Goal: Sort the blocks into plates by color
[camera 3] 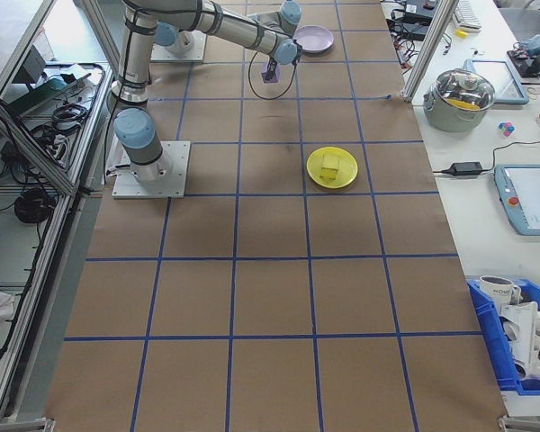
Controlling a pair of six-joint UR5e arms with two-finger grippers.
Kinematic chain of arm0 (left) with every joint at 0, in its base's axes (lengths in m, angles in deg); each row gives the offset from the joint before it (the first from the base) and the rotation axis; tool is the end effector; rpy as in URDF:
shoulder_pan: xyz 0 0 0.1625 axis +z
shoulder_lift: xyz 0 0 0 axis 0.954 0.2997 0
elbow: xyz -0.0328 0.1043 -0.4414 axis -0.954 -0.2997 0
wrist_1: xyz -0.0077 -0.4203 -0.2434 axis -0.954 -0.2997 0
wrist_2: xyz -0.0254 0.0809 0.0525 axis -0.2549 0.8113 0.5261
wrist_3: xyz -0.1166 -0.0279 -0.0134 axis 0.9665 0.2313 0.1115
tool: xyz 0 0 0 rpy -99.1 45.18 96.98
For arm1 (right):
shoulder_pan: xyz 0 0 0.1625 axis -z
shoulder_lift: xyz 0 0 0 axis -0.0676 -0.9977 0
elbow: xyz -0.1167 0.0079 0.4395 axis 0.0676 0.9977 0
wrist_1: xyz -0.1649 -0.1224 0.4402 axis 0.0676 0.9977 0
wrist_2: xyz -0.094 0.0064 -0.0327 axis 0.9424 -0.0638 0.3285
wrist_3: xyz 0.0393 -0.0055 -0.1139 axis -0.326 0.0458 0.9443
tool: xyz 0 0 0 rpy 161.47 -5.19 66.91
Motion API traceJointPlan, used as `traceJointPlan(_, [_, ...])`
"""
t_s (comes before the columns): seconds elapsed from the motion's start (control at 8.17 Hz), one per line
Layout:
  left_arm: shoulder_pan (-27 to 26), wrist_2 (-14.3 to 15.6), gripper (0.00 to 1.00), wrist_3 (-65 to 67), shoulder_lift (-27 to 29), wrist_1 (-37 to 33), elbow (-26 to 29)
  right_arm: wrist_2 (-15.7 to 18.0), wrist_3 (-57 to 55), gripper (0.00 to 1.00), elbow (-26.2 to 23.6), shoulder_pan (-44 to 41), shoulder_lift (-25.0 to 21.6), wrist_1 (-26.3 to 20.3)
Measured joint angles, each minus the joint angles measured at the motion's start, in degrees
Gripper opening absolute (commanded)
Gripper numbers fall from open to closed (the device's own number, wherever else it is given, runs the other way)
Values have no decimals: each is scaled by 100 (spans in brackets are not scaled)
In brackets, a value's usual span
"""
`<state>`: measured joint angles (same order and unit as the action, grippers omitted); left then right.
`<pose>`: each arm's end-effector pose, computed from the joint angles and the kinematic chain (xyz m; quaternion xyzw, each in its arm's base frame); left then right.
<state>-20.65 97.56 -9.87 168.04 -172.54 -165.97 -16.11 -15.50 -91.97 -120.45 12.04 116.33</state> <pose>-0.1657 -0.5754 0.4552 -0.0051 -0.9999 0.0149 0.0005 0.4560 -0.5330 0.1837 0.0844 0.9831 0.1286 0.0996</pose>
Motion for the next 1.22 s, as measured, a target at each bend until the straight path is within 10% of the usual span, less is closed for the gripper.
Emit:
traceJointPlan(0.61, [-5,10,100,0,116,48,6,330,106,100,-3,332,-491,-120])
traceJointPlan(1.22, [-456,-50,100,-210,509,64,-8,1241,2022,100,-8,1785,-1915,-2105])
